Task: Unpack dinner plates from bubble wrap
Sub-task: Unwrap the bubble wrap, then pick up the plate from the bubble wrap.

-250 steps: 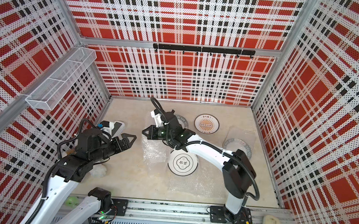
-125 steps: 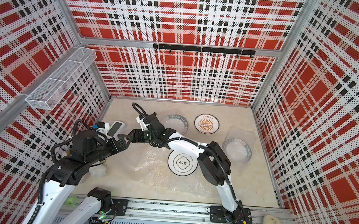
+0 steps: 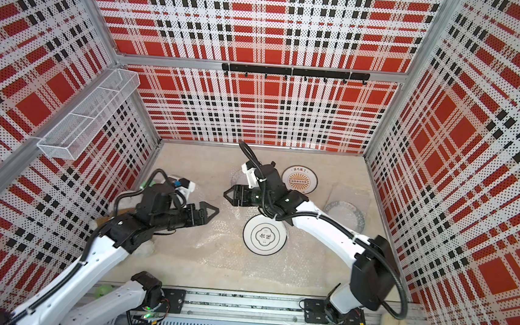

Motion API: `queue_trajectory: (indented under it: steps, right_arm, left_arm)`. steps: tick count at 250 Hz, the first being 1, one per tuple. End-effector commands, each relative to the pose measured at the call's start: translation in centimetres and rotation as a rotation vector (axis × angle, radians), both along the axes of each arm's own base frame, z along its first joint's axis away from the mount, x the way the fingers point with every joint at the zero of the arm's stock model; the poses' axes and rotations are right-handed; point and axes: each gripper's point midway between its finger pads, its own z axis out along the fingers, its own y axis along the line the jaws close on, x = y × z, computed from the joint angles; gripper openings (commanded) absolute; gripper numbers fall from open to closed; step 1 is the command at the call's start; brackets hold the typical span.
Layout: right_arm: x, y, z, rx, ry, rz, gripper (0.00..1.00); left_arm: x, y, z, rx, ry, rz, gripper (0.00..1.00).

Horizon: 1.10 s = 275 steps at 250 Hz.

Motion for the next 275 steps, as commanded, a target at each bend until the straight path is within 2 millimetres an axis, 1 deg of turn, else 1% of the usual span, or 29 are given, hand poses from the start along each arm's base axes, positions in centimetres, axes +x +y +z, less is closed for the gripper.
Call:
queue_trajectory:
  steps: [1,18,38,66,91,103,121,133,171,198,217,275]
  right_arm:
    - [-1.6,-3.7,-4.2,-0.083,0.064,-0.060,0.72]
    - [-2.5,-5.2,-5.6,-0.080,0.092,-0.089,0.71]
    - [-3.1,-6.6,-7.6,-0.084,0.135,-0.126,0.71]
    - [-3.4,-8.5,-10.2,-0.096,0.190,-0.184,0.70]
    - [-3.4,-10.0,-11.6,-0.096,0.223,-0.228,0.68]
    - [-3.4,-10.8,-12.0,-0.101,0.230,-0.248,0.68]
    - [-3.4,-11.8,-12.5,-0.106,0.241,-0.270,0.67]
    - [-3.4,-12.3,-12.7,-0.110,0.246,-0.281,0.66]
    - [-3.7,-13.4,-13.1,-0.116,0.251,-0.302,0.66]
    - [-3.8,-13.8,-13.4,-0.120,0.254,-0.310,0.66]
    - [-3.9,-14.0,-13.6,-0.123,0.258,-0.313,0.66]
    - [-3.6,-14.6,-14.0,-0.132,0.260,-0.327,0.67]
  left_arm:
    - [-0.2,-3.1,-2.4,-0.047,0.040,-0.077,0.94]
    - [-0.4,-4.9,-4.1,-0.072,0.076,-0.114,0.93]
    - [-0.7,-6.4,-6.3,-0.065,0.121,-0.145,0.92]
    - [-0.3,-7.8,-8.6,-0.067,0.160,-0.166,0.91]
    - [0.2,-8.6,-10.5,-0.073,0.203,-0.166,0.85]
    - [0.6,-9.0,-11.1,-0.070,0.210,-0.163,0.79]
    - [1.2,-8.9,-12.4,-0.039,0.225,-0.146,0.75]
    - [1.6,-9.0,-13.1,-0.031,0.236,-0.138,0.69]
    - [2.5,-9.6,-14.9,-0.043,0.270,-0.126,0.57]
    - [2.9,-10.0,-15.6,-0.051,0.284,-0.125,0.51]
    - [3.1,-10.1,-16.1,-0.059,0.295,-0.118,0.43]
    - [3.4,-9.9,-16.7,-0.069,0.315,-0.092,0.30]
